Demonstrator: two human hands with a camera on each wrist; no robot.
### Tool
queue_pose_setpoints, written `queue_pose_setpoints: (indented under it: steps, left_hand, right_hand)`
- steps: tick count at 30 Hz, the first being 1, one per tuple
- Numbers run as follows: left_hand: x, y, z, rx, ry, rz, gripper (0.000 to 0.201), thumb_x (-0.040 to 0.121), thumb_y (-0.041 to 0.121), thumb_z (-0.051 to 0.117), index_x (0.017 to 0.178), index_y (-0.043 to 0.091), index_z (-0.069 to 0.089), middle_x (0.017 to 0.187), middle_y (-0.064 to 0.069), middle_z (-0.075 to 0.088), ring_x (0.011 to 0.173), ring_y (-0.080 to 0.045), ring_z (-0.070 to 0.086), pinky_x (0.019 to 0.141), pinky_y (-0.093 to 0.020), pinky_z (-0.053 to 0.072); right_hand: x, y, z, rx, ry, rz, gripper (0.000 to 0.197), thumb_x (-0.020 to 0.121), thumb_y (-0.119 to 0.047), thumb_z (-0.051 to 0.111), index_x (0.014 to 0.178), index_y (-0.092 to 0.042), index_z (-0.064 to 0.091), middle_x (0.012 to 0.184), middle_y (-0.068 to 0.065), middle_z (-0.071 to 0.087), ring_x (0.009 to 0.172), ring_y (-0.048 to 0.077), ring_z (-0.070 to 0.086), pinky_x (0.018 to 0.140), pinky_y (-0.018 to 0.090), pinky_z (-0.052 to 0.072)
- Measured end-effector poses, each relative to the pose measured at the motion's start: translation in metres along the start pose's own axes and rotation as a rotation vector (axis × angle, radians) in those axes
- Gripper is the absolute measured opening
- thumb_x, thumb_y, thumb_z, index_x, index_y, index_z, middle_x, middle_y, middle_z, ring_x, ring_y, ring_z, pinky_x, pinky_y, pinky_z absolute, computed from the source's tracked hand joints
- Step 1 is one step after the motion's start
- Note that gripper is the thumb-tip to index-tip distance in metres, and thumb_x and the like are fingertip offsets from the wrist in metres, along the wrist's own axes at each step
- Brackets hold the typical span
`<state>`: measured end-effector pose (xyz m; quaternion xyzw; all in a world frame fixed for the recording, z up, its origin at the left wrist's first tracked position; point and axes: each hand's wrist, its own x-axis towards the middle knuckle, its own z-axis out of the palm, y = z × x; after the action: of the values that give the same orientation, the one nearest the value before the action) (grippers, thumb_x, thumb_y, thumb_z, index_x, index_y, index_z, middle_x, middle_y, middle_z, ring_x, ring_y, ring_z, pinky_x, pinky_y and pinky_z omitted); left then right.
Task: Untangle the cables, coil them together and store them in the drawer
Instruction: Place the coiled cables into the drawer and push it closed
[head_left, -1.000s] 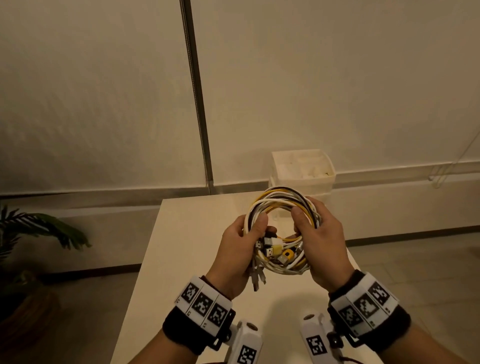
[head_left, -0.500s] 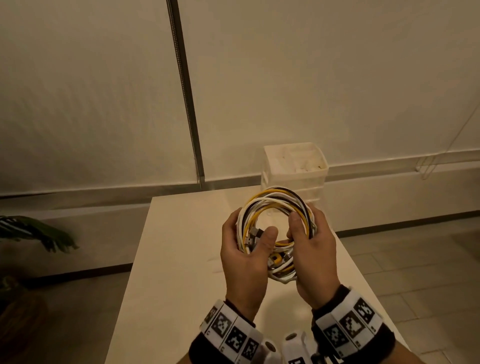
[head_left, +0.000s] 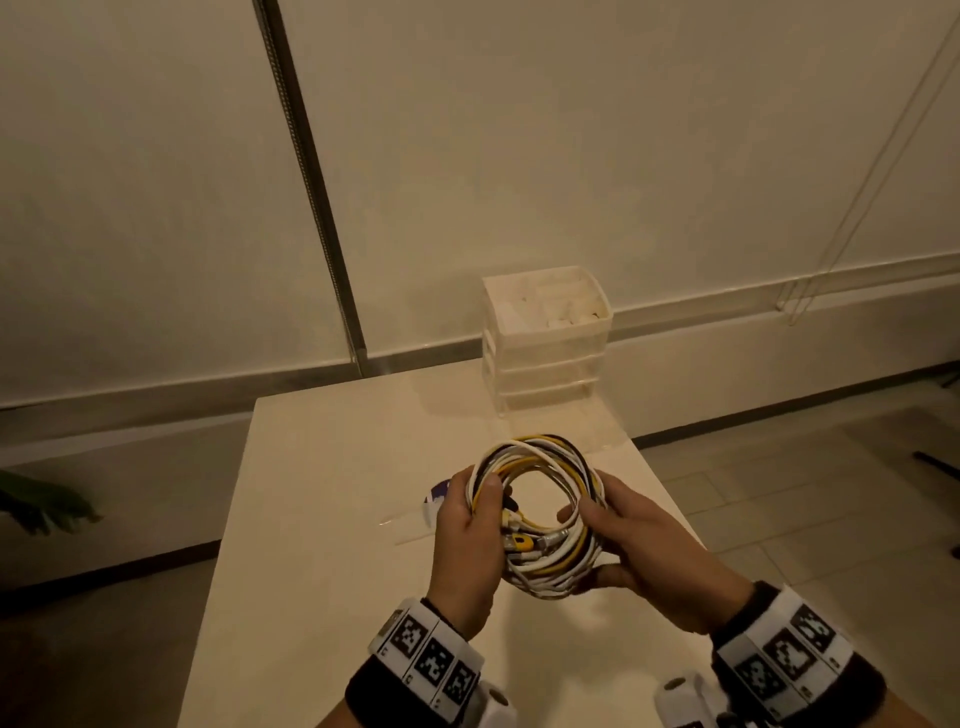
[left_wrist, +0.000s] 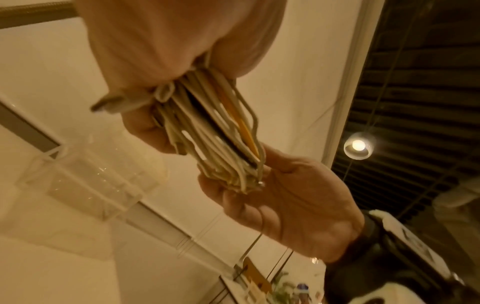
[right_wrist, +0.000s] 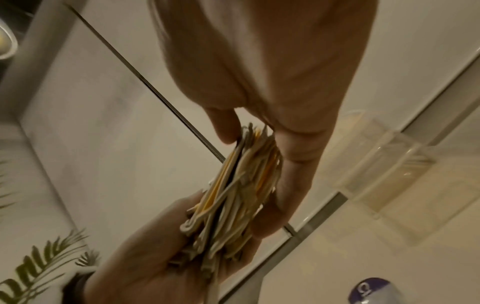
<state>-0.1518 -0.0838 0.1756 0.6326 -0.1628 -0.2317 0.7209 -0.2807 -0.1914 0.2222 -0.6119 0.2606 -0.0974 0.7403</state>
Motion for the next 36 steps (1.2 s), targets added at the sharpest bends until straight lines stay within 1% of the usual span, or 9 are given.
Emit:
queue_pose_setpoints:
  steps: [3, 11, 16, 19, 22, 24, 27, 33, 36]
  left_hand:
    - [0.008, -0.017, 0.015, 0.115, -0.060, -0.040, 0.021, 0.102, 0.032, 0.043, 0.103, 0.019, 0.060, 0.083, 0.000, 0.065, 0.077, -0.018, 0.062, 0.069, -0.034, 0.051]
    - [0.063, -0.056, 0.079, 0.106, 0.037, -0.324, 0.027, 0.099, 0.034, 0.049, 0.099, 0.009, 0.060, 0.087, -0.012, 0.065, 0.079, -0.027, 0.064, 0.070, -0.041, 0.052]
    - [0.108, -0.063, 0.125, 0.158, -0.008, -0.686, 0.028, 0.098, 0.039, 0.044, 0.108, 0.015, 0.055, 0.106, -0.015, 0.066, 0.088, -0.031, 0.066, 0.078, -0.046, 0.054]
    - [0.132, -0.065, 0.139, 0.122, -0.090, -0.825, 0.023, 0.091, 0.035, 0.050, 0.089, 0.013, 0.057, 0.083, -0.012, 0.065, 0.071, -0.027, 0.060, 0.073, -0.037, 0.047]
    - [0.157, -0.068, 0.146, 0.044, -0.114, -0.780, 0.007, 0.093, 0.015, 0.053, 0.097, 0.010, 0.058, 0.069, -0.007, 0.058, 0.048, -0.017, 0.050, 0.051, -0.023, 0.039]
    - [0.173, -0.072, 0.154, 0.044, -0.120, -0.710, 0.024, 0.097, 0.013, 0.055, 0.120, 0.018, 0.054, 0.085, -0.010, 0.064, 0.060, -0.021, 0.056, 0.059, -0.034, 0.049]
    - [0.205, -0.082, 0.167, 0.095, -0.060, -0.668, 0.022, 0.100, 0.012, 0.050, 0.122, 0.012, 0.051, 0.114, -0.020, 0.065, 0.091, -0.039, 0.065, 0.073, -0.055, 0.057]
    - [0.270, -0.101, 0.176, 0.189, -0.004, -0.667, 0.020, 0.098, 0.001, 0.046, 0.112, 0.004, 0.058, 0.105, -0.025, 0.064, 0.086, -0.037, 0.064, 0.073, -0.055, 0.055]
    - [0.294, -0.113, 0.170, 0.325, -0.052, -0.719, 0.013, 0.095, 0.006, 0.052, 0.107, 0.004, 0.056, 0.115, -0.025, 0.062, 0.104, -0.044, 0.064, 0.079, -0.060, 0.056]
  right_hand:
    - [0.009, 0.014, -0.023, -0.048, 0.029, 0.013, 0.025, 0.100, -0.020, 0.045, 0.123, -0.019, 0.054, 0.097, 0.008, 0.067, 0.084, 0.017, 0.069, 0.074, 0.039, 0.059]
    - [0.074, 0.030, -0.089, -0.014, 0.095, 0.073, 0.023, 0.100, -0.011, 0.045, 0.118, -0.014, 0.059, 0.089, 0.007, 0.069, 0.079, 0.020, 0.069, 0.066, 0.037, 0.057]
    - [0.136, 0.043, -0.147, -0.001, 0.139, 0.171, 0.024, 0.099, -0.008, 0.046, 0.118, -0.016, 0.060, 0.106, 0.016, 0.067, 0.095, 0.029, 0.067, 0.072, 0.047, 0.060]
    - [0.167, 0.044, -0.174, -0.005, 0.136, 0.227, 0.025, 0.099, -0.007, 0.046, 0.115, -0.018, 0.062, 0.106, 0.014, 0.068, 0.097, 0.028, 0.067, 0.074, 0.048, 0.059]
    - [0.196, 0.039, -0.197, 0.015, 0.136, 0.267, 0.022, 0.100, -0.008, 0.046, 0.113, -0.015, 0.062, 0.104, 0.013, 0.068, 0.095, 0.029, 0.067, 0.070, 0.046, 0.059]
    - [0.217, 0.033, -0.208, 0.051, 0.130, 0.303, 0.020, 0.100, -0.008, 0.045, 0.107, -0.015, 0.062, 0.104, 0.015, 0.068, 0.094, 0.030, 0.067, 0.067, 0.044, 0.058]
    - [0.252, 0.027, -0.218, 0.040, 0.105, 0.355, 0.018, 0.100, -0.010, 0.045, 0.108, -0.009, 0.061, 0.102, 0.018, 0.067, 0.088, 0.031, 0.066, 0.064, 0.042, 0.057]
    - [0.321, 0.030, -0.223, -0.049, 0.119, 0.495, 0.014, 0.097, -0.006, 0.050, 0.108, 0.000, 0.056, 0.107, 0.024, 0.063, 0.091, 0.038, 0.065, 0.063, 0.047, 0.058]
    - [0.349, 0.037, -0.226, -0.218, 0.057, 0.560, 0.007, 0.094, -0.007, 0.052, 0.100, -0.003, 0.054, 0.097, 0.019, 0.061, 0.081, 0.033, 0.064, 0.071, 0.045, 0.060]
